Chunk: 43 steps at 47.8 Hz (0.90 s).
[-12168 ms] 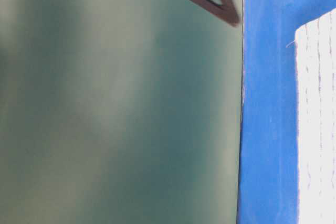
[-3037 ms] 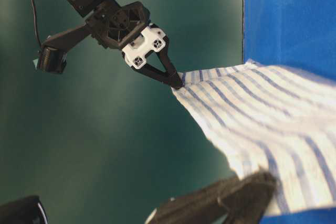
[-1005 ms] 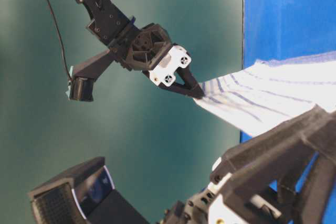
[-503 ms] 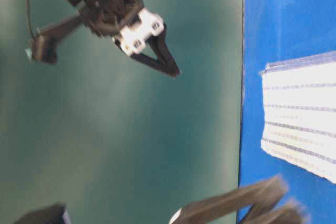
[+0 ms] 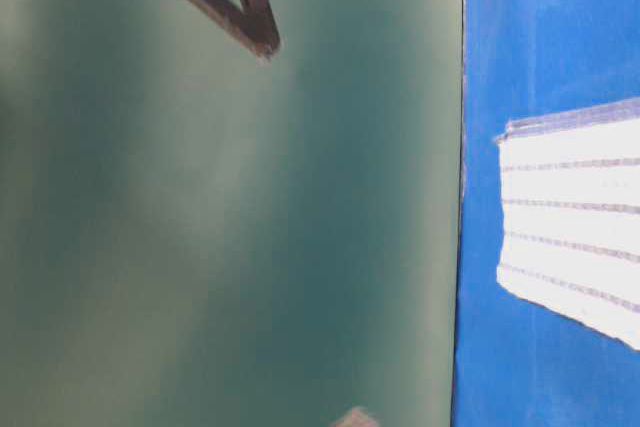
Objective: Fold the blue towel.
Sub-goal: 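Retract both grippers to the sides of the strip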
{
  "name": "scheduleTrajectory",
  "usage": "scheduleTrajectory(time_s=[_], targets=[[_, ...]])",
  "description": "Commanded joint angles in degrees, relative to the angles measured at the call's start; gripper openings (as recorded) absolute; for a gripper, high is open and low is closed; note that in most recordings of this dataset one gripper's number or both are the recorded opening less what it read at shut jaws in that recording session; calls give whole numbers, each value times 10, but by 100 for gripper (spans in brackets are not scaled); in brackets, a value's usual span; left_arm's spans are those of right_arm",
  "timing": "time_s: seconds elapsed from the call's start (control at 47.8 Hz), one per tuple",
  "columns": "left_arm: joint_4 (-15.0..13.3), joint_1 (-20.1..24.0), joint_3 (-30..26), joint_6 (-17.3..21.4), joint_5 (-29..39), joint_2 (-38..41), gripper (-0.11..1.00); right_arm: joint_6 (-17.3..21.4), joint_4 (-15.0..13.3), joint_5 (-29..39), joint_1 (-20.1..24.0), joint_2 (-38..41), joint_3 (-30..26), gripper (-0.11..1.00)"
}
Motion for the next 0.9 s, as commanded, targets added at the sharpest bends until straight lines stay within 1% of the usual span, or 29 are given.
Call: scheduleTrajectory(time_s=[0.0,0.147,0.251,0.419,0.88], targets=[[1,16,11,14,-14,-40,59,13,4,-16,18,-20,9,49],[1,34,42,49,-19,-95,59,48,9,-52,35,-24,42,49],[1,51,62,54,-28,-125,59,62,9,-76,37,-21,59,49],[1,69,76,58,-33,-144,59,63,8,-91,36,-20,65,49],[1,69,72,61,-42,-123,59,62,5,-94,33,-21,64,49]])
